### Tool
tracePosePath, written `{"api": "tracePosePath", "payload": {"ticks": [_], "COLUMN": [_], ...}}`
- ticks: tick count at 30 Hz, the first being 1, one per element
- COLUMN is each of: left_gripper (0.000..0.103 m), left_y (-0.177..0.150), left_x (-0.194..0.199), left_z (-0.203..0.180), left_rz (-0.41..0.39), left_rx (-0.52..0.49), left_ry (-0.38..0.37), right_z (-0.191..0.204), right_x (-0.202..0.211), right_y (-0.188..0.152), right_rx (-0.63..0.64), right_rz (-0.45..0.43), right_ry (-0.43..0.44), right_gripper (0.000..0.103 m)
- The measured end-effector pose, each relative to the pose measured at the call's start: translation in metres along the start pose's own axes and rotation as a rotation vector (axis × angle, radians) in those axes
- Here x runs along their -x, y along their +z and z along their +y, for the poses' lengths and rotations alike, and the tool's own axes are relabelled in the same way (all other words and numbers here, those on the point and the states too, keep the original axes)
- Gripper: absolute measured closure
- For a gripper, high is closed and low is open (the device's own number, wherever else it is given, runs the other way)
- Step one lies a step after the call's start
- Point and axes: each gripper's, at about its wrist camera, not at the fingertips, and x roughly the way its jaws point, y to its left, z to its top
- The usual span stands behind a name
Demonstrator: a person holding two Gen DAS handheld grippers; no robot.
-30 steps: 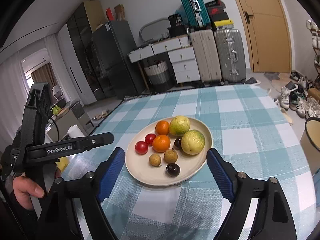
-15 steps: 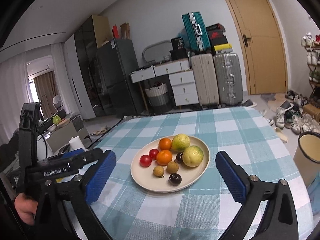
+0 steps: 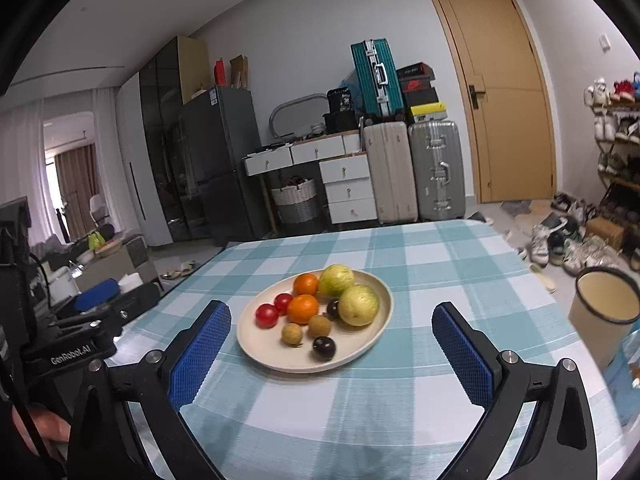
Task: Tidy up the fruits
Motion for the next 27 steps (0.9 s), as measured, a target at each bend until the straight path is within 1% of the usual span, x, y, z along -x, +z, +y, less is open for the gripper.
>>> {"api": "tracePosePath", "payload": {"ticks": [2, 7, 9, 15, 18, 21, 23, 27], "left_gripper": [0.001, 0.001, 0.001, 0.001, 0.001, 0.001, 0.001, 0.001], "left_y": [-0.004, -0.015, -0.02, -0.029, -0.029, -0.03, -0.03, -0.03], "left_x": [0.0, -0.001, -0.005, -0.013, -0.015, -0.016, -0.015, -0.014], "left_z": [0.0, 0.004, 0.006, 0.013, 0.013, 0.012, 0.01, 0.004], "left_rz": [-0.011, -0.044, -0.044, -0.034, -0.032, -0.031, -0.032, -0.041], "left_rx": [-0.013, -0.02, -0.016, -0.002, 0.001, -0.008, -0.015, -0.043], "left_ry": [0.019, 0.035, 0.055, 0.051, 0.04, 0.026, 0.018, 0.021], "right_z": [-0.001, -0.003, -0.002, 0.005, 0.008, 0.011, 0.013, 0.018], "right_x": [0.002, 0.004, 0.003, -0.001, -0.004, -0.007, -0.008, -0.006], "right_y": [-0.002, -0.008, -0.01, -0.016, -0.016, -0.017, -0.017, -0.019], "right_rx": [0.009, 0.028, 0.043, 0.106, 0.123, 0.142, 0.149, 0.173], "right_rz": [-0.005, -0.03, -0.036, -0.054, -0.035, -0.022, -0.018, -0.035], "right_ry": [-0.015, -0.028, -0.032, -0.037, -0.023, -0.019, -0.033, -0.037], "right_gripper": [0.0, 0.0, 0.0, 0.0, 0.0, 0.0, 0.0, 0.0]}}
